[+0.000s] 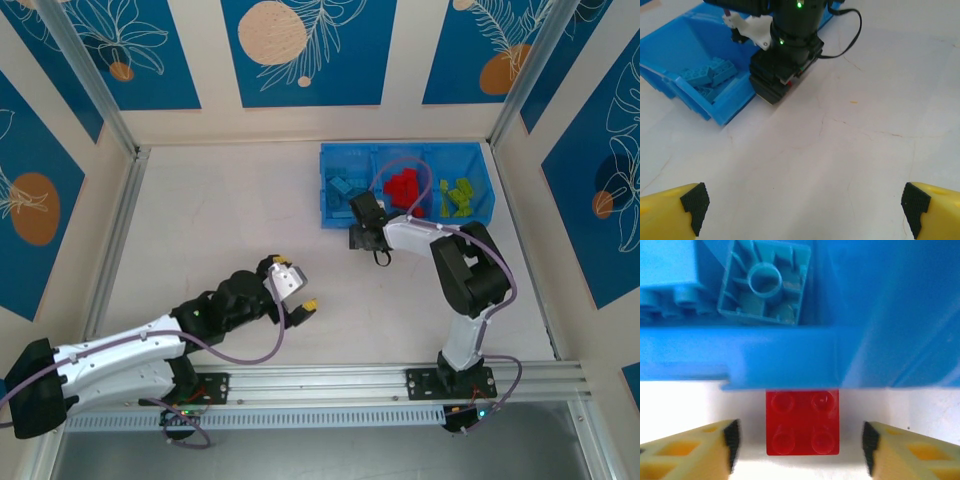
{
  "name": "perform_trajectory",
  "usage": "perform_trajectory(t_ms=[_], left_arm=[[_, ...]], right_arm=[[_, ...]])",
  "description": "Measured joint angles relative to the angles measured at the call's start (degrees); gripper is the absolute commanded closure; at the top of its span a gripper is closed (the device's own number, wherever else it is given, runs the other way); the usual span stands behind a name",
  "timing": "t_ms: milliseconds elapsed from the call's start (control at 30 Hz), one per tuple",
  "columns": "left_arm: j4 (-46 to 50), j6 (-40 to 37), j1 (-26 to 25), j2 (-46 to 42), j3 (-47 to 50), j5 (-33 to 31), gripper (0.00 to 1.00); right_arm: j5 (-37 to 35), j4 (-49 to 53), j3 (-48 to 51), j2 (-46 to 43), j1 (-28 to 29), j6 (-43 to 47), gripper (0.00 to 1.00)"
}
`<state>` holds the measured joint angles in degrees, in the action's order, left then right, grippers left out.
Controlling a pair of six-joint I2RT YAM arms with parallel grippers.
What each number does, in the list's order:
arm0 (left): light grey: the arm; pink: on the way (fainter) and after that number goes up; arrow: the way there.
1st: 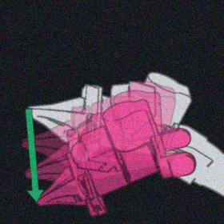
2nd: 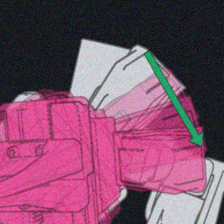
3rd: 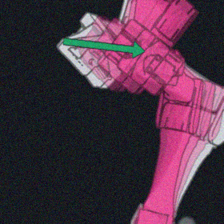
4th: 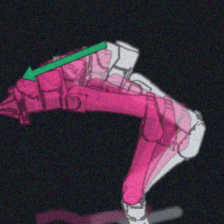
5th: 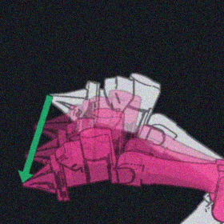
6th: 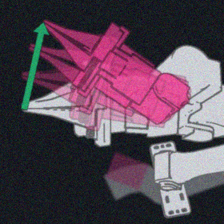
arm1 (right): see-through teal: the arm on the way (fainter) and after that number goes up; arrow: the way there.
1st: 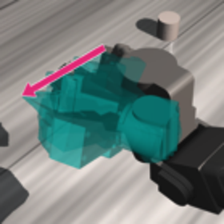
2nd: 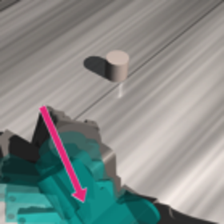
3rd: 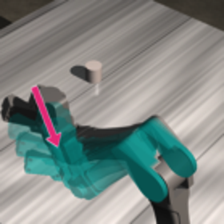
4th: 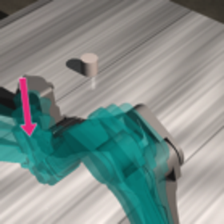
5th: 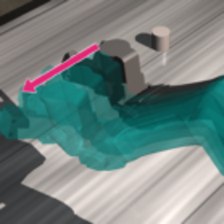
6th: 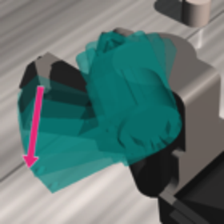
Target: Sort the legos into containers by color
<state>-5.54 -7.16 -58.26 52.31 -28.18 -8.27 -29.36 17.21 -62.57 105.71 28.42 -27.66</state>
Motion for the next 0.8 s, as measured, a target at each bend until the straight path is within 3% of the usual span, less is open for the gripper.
perform_trajectory(t_ms=[233, 467, 667, 800], left_arm=[[-0.24, -0.37, 0.00, -0.07, 0.02, -0.42, 0.00], [-0.87, -0.50, 0.00, 0.02, 0.02, -0.81, 0.00], [-0.90, -0.52, 0.00, 0.02, 0.02, -1.25, 0.00], [-0.90, -0.52, 0.00, 0.02, 0.02, -1.55, 0.00]], right_arm=[[-0.28, -2.34, 1.38, 0.02, 0.02, -0.79, 0.68], [-0.50, -4.26, 11.56, -8.74, 1.99, -2.54, 0.71], [-2.45, -0.04, 17.88, -26.10, 6.36, -4.90, 0.71], [-2.40, 0.26, 17.20, -36.30, 1.03, -4.33, 0.72]])
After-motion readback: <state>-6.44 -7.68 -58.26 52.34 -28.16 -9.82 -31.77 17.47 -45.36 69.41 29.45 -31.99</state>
